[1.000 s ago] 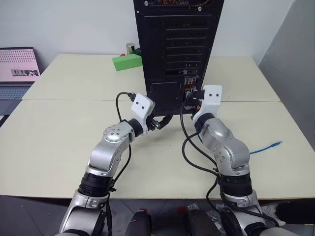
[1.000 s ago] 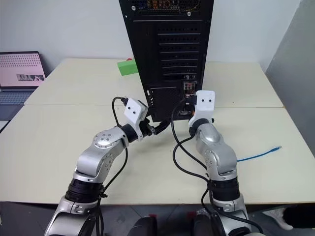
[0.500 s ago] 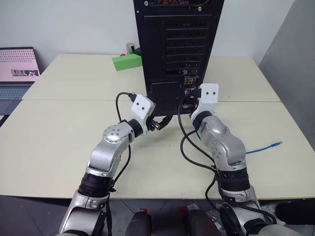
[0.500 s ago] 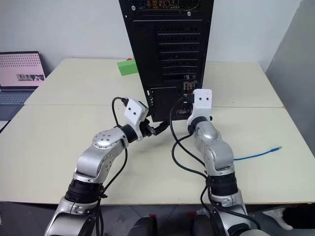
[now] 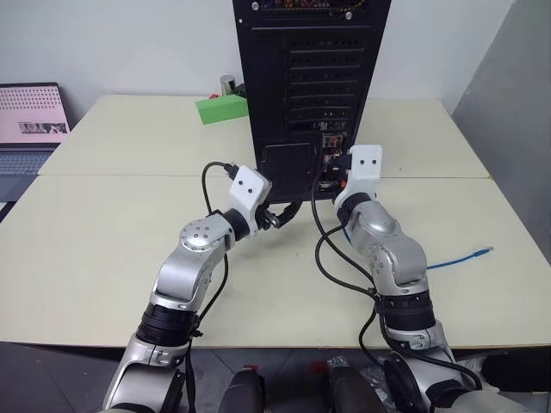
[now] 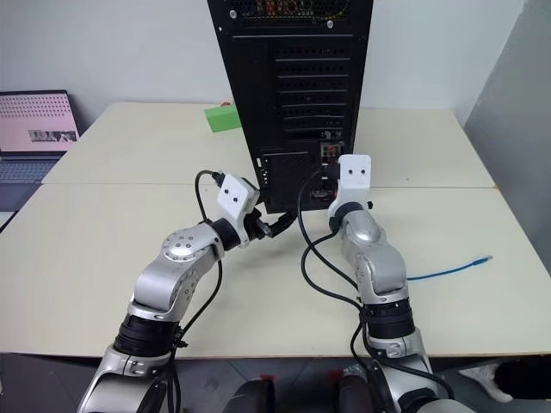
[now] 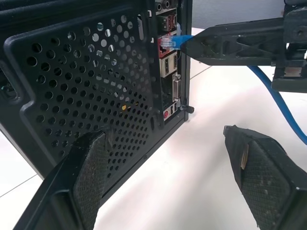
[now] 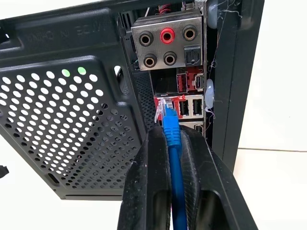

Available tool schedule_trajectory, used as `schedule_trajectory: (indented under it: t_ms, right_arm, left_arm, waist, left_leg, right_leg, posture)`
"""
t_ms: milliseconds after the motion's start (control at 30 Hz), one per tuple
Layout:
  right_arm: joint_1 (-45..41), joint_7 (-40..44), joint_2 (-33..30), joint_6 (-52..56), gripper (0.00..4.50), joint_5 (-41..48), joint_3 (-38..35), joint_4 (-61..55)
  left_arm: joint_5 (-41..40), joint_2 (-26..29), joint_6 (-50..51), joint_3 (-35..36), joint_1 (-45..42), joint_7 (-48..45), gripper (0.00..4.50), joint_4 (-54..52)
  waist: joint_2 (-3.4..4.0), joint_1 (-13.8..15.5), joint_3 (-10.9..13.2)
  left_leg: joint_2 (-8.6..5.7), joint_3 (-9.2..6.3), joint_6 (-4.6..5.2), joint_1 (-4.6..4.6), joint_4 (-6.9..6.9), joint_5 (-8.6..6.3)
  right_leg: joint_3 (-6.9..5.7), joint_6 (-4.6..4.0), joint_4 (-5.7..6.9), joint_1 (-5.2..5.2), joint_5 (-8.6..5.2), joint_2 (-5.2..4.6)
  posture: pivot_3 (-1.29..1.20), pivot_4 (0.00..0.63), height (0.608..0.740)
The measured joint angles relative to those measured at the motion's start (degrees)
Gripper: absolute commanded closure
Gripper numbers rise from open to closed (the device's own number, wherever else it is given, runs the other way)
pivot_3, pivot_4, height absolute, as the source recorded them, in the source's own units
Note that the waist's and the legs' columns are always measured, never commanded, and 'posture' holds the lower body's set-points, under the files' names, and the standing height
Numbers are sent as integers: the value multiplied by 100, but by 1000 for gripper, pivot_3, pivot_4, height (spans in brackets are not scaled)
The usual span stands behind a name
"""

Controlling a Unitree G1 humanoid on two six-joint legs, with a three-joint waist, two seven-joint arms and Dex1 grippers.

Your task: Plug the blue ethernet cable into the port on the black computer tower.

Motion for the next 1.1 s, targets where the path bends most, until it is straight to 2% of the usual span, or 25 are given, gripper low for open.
schedule_trajectory:
  t_ms: [767, 1100]
  right_arm:
    - [-14, 159, -84, -307, 4476, -381, 116, 309]
    - [-342, -8, 279, 246, 4477, -336, -27, 307]
  left_arm:
    - [15, 1, -16, 4, 2, -29, 590, 0]
    - [40, -4, -68, 4, 1, -91, 590, 2]
  waist:
    - [0, -4, 0]
    - [1, -78, 1]
  left_leg:
    - [0, 0, 0, 1, 0, 0]
    - [2, 0, 0, 1, -2, 0]
  right_leg:
    - [1, 0, -1, 1, 0, 0]
    - [2, 0, 2, -4, 0, 2]
  posture:
    - [0, 150, 740]
    - [0, 150, 740]
